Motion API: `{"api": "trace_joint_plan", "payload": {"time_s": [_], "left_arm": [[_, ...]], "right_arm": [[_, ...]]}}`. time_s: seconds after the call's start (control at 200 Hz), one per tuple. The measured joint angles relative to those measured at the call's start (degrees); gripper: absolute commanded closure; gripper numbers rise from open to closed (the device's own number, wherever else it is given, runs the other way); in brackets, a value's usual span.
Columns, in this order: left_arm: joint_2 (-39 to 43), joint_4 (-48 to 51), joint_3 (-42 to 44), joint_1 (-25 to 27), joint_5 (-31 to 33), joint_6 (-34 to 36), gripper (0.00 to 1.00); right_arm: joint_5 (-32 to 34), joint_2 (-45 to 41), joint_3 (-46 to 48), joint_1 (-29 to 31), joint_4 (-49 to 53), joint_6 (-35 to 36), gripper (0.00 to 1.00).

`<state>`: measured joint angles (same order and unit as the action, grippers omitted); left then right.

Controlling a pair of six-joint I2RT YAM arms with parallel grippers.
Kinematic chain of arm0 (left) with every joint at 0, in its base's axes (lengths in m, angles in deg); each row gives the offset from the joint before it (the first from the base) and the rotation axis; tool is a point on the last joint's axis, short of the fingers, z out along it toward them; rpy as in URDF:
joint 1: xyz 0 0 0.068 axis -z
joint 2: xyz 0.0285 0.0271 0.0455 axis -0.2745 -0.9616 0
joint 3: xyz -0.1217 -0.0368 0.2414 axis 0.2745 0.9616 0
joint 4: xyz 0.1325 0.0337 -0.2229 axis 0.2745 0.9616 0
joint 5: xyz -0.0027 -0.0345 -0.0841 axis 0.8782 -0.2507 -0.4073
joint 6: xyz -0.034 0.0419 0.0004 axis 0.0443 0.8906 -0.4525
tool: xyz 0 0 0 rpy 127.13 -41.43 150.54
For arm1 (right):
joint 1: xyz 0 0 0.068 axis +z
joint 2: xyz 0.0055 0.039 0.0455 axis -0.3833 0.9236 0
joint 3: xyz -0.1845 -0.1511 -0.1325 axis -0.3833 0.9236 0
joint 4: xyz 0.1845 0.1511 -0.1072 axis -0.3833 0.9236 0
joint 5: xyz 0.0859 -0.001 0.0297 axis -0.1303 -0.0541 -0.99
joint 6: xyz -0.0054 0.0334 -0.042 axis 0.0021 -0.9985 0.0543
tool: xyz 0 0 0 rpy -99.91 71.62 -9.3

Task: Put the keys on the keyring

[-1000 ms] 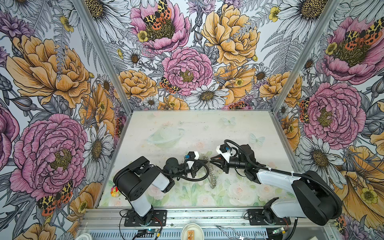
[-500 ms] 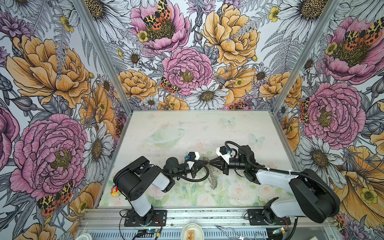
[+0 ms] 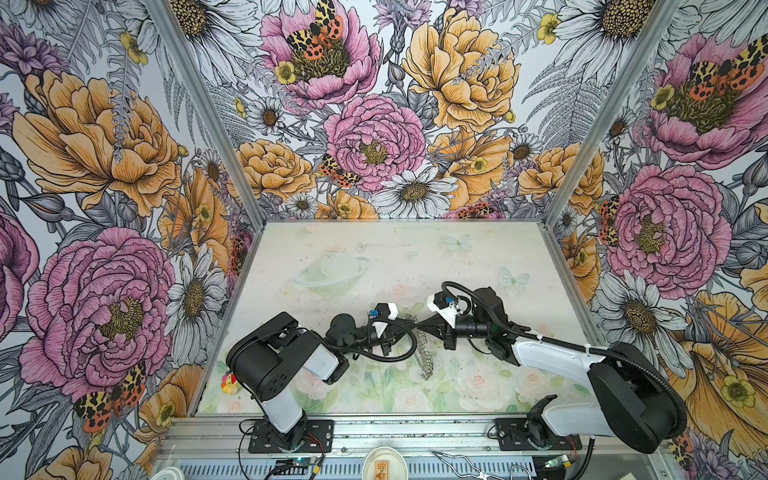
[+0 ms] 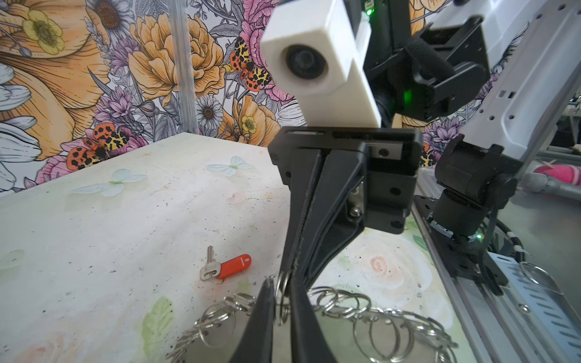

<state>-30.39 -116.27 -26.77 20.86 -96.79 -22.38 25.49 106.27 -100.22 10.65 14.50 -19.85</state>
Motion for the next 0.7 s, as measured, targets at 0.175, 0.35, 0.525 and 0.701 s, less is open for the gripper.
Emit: {"api": "trace_joint_plan", "payload": {"time_s": [0.175, 0.35, 0.525, 0.701], "left_arm": [[0.81, -0.66, 1.88, -2.8, -0.46, 0.02, 0.67], [0.9, -0.68, 2.43, -3.67, -1.62, 0.02, 0.67], [0.9, -0.66, 2.43, -3.65, -2.38, 0.04, 0.67], [0.9, 0.52, 2.16, -2.86, -3.23, 0.28, 0.67]], "right_arm": [[8.44, -2.25, -5.88, 4.39, 14.21, 3.98, 1.0], [13.46, -4.17, -8.5, 5.27, 23.41, 6.43, 1.0], [16.04, -4.13, -11.54, 5.9, 29.83, 8.68, 1.0], [16.65, -4.07, -13.07, 6.4, 32.37, 9.86, 1.0]]}}
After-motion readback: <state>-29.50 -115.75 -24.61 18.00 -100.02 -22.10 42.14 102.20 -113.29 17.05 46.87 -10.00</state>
